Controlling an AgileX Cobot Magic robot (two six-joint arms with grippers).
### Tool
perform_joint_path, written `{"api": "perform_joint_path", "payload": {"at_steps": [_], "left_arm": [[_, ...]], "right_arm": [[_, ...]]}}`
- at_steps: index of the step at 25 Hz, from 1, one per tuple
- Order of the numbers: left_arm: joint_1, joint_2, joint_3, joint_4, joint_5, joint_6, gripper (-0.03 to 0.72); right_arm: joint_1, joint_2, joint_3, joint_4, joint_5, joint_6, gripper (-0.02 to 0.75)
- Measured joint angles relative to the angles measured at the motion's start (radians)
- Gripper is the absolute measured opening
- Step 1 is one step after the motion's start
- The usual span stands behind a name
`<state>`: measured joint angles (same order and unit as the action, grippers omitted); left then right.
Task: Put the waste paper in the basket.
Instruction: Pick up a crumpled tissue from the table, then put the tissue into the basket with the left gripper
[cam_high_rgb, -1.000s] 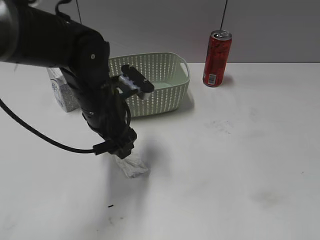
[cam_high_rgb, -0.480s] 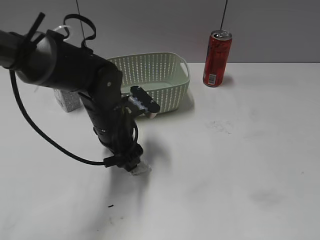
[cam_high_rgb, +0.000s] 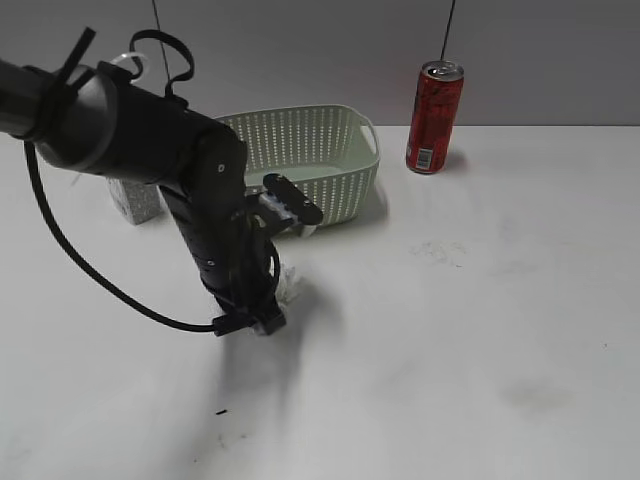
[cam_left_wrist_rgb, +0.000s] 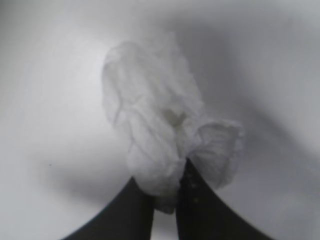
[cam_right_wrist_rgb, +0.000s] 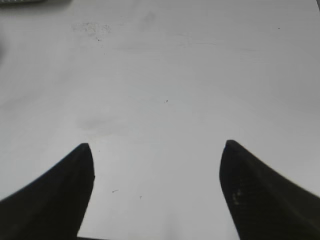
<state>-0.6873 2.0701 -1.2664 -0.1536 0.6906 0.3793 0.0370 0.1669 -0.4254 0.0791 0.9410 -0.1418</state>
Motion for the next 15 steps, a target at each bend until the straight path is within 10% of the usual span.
{"api": "perform_joint_path", "payload": {"at_steps": [15], "left_arm": [[0.001, -0.278, 0.002, 0.044, -0.144, 0.000, 0.001]], "right_arm": [[0.000, 0.000, 0.000, 0.000, 0.000, 0.001, 0.592]]}}
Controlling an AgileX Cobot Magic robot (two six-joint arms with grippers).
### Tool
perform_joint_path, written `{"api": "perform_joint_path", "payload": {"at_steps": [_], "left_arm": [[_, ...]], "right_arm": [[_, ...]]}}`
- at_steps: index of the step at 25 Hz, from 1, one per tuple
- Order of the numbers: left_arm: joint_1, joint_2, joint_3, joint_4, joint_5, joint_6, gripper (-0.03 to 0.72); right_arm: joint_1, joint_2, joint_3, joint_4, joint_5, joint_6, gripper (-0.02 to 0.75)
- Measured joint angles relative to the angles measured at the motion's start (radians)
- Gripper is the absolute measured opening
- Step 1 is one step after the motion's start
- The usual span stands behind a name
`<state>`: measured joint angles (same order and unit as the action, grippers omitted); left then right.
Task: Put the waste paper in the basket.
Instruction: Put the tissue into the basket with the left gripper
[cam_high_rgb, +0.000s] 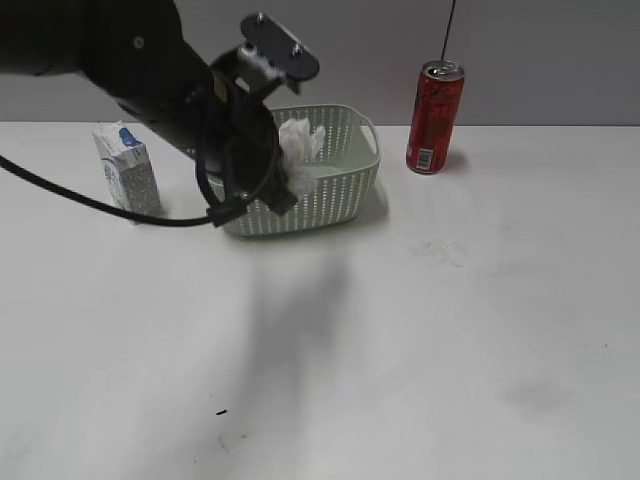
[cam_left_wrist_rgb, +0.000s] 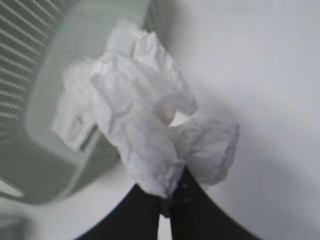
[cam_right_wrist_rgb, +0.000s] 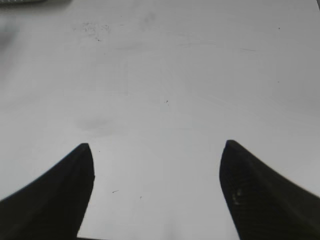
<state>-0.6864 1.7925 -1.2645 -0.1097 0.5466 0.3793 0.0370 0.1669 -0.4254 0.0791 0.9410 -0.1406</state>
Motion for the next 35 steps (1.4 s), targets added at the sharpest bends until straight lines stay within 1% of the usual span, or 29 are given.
{"api": "perform_joint_path", "payload": {"at_steps": [3, 5, 11, 14, 16, 17, 19, 20, 21, 22, 25, 27, 29, 32, 35], "left_arm": [[0.015, -0.025, -0.006, 0.011, -0.123, 0.001, 0.001], [0.032, -0.013, -0.028, 0.011, -0.163, 0.003, 0.001], [0.092, 0.117, -0.175, 0.011, -0.161, 0.003, 0.000], [0.114, 0.184, -0.216, 0.011, -0.164, 0.003, 0.015], [0.125, 0.213, -0.224, 0.010, -0.163, 0.003, 0.079], [0.129, 0.224, -0.225, 0.009, -0.159, 0.003, 0.148], [0.135, 0.234, -0.226, -0.010, -0.148, 0.003, 0.344], [0.138, 0.234, -0.231, -0.023, -0.135, 0.003, 0.473], [0.142, 0.234, -0.242, -0.037, -0.107, 0.003, 0.561], [0.143, 0.234, -0.256, -0.043, -0.071, 0.003, 0.605], [0.146, 0.234, -0.327, -0.051, 0.065, 0.003, 0.644], [0.149, 0.233, -0.386, -0.052, 0.166, -0.011, 0.647], [0.156, 0.228, -0.455, -0.046, 0.264, -0.051, 0.647], [0.189, 0.201, -0.532, -0.022, 0.375, -0.120, 0.644], [0.243, 0.161, -0.559, 0.027, 0.482, -0.187, 0.633]], "right_arm": [[0.000, 0.000, 0.000, 0.000, 0.000, 0.000, 0.592], [0.000, 0.000, 0.000, 0.000, 0.000, 0.000, 0.592], [0.000, -0.001, 0.000, 0.000, 0.000, 0.000, 0.591], [0.000, -0.001, 0.000, 0.000, 0.000, 0.000, 0.591], [0.000, -0.001, 0.000, 0.000, 0.000, 0.000, 0.591], [0.000, -0.001, 0.000, 0.000, 0.000, 0.000, 0.591], [0.000, -0.001, 0.000, 0.000, 0.000, 0.000, 0.591], [0.000, -0.001, 0.000, 0.000, 0.000, 0.000, 0.591], [0.000, -0.001, 0.000, 0.000, 0.000, 0.000, 0.591], [0.000, -0.001, 0.000, 0.000, 0.000, 0.000, 0.591], [0.000, -0.001, 0.000, 0.000, 0.000, 0.000, 0.591], [0.000, -0.001, 0.000, 0.000, 0.000, 0.000, 0.591], [0.000, -0.001, 0.000, 0.000, 0.000, 0.000, 0.591], [0.000, -0.001, 0.000, 0.000, 0.000, 0.000, 0.589], [0.000, -0.001, 0.000, 0.003, 0.000, 0.002, 0.589]]}}
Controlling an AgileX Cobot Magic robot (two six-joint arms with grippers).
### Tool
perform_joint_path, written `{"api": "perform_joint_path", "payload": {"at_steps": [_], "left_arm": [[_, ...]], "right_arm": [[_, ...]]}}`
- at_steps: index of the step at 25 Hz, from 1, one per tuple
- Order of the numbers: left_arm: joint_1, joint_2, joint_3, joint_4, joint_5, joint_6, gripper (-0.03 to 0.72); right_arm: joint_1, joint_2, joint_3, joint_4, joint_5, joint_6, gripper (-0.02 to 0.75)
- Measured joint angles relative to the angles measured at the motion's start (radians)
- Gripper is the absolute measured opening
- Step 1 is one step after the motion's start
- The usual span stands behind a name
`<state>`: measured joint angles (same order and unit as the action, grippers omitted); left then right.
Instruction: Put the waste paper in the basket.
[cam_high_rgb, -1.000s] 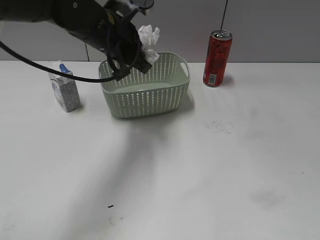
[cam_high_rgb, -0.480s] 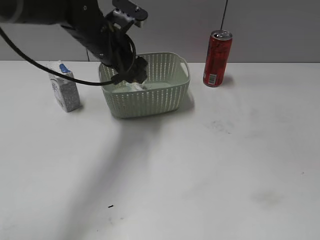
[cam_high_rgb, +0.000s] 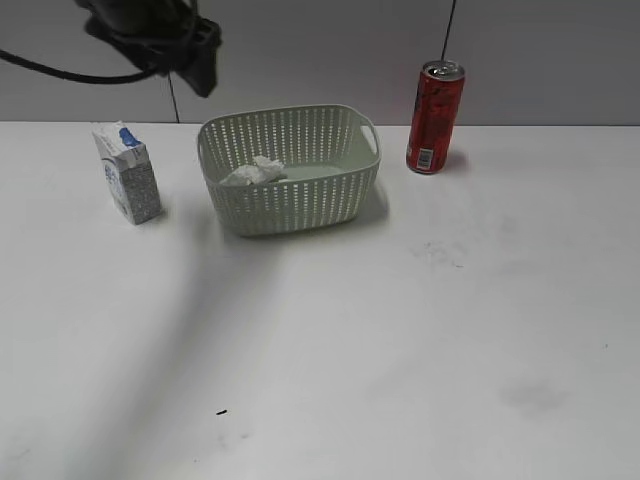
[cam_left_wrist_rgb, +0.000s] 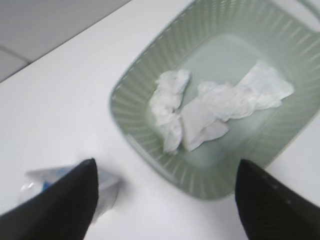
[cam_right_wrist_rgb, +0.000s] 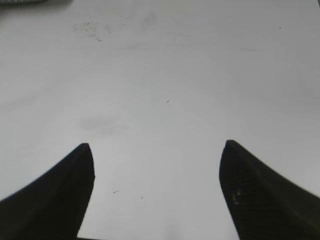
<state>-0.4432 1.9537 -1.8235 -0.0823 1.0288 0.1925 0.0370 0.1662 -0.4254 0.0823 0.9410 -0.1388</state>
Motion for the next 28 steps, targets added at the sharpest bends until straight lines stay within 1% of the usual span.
{"api": "perform_joint_path", "payload": {"at_steps": [2, 4, 7, 10, 12, 16, 18, 22, 25, 28], "left_arm": [[0.039, -0.022, 0.000, 0.037, 0.105, -0.026, 0.627], [0.082, -0.041, 0.001, 0.055, 0.164, -0.042, 0.618], [0.136, -0.095, 0.036, 0.060, 0.180, -0.064, 0.610], [0.169, -0.182, 0.103, 0.060, 0.184, -0.070, 0.599], [0.182, -0.248, 0.156, 0.064, 0.186, -0.071, 0.595], [0.196, -0.405, 0.311, 0.071, 0.187, -0.073, 0.589], [0.198, -0.504, 0.415, 0.070, 0.179, -0.073, 0.587], [0.199, -0.717, 0.610, 0.069, 0.105, -0.073, 0.585], [0.199, -0.861, 0.720, 0.069, 0.079, -0.073, 0.584], [0.199, -1.011, 0.814, 0.068, 0.066, -0.074, 0.584]], "right_arm": [[0.000, 0.000, 0.000, 0.000, 0.000, 0.009, 0.589], [0.011, 0.000, 0.000, 0.000, 0.000, 0.012, 0.589], [0.052, 0.000, 0.000, 0.001, 0.000, 0.015, 0.589], [0.090, 0.000, 0.000, 0.001, 0.000, 0.016, 0.589], [0.097, 0.000, 0.000, 0.001, 0.000, 0.017, 0.589], [0.098, 0.000, 0.000, 0.001, 0.000, 0.017, 0.589], [0.098, -0.008, 0.000, 0.001, 0.000, 0.017, 0.589], [0.098, -0.085, 0.000, 0.001, 0.001, 0.018, 0.589], [0.098, -0.160, 0.000, 0.001, 0.001, 0.018, 0.589], [0.098, -0.171, 0.000, 0.001, 0.002, 0.020, 0.589]]}}
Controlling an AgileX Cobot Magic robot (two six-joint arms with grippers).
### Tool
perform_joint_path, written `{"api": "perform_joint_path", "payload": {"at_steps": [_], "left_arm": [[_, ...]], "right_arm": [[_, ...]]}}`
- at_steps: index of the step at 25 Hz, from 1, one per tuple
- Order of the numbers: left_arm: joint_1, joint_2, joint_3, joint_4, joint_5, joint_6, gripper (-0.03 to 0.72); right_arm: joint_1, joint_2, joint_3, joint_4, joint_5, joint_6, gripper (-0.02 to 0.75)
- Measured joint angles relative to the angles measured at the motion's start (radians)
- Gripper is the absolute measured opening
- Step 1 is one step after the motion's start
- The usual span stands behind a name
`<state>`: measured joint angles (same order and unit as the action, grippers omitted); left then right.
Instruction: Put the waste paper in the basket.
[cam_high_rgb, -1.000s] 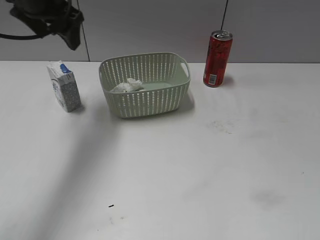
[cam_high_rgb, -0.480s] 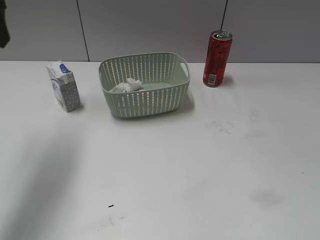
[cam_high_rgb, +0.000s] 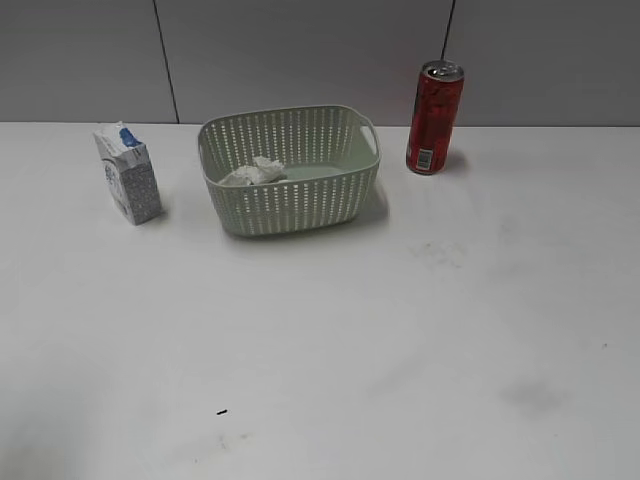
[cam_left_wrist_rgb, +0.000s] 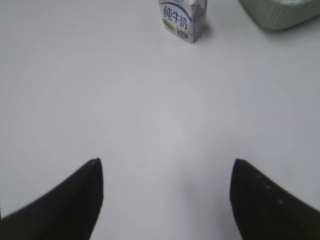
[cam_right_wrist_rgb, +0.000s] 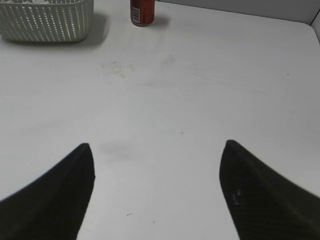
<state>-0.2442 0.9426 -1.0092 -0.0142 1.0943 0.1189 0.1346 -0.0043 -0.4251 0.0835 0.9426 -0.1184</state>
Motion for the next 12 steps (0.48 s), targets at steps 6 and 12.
{"api": "perform_joint_path", "payload": {"at_steps": [6, 12], "left_arm": [[0.000, -0.348, 0.197, 0.005, -0.039, 0.000, 0.584], [0.000, -0.655, 0.372, 0.008, -0.034, 0.000, 0.584]], "right_arm": [[0.000, 0.000, 0.001, 0.000, 0.000, 0.002, 0.589], [0.000, 0.000, 0.001, 0.000, 0.000, 0.002, 0.589]]}}
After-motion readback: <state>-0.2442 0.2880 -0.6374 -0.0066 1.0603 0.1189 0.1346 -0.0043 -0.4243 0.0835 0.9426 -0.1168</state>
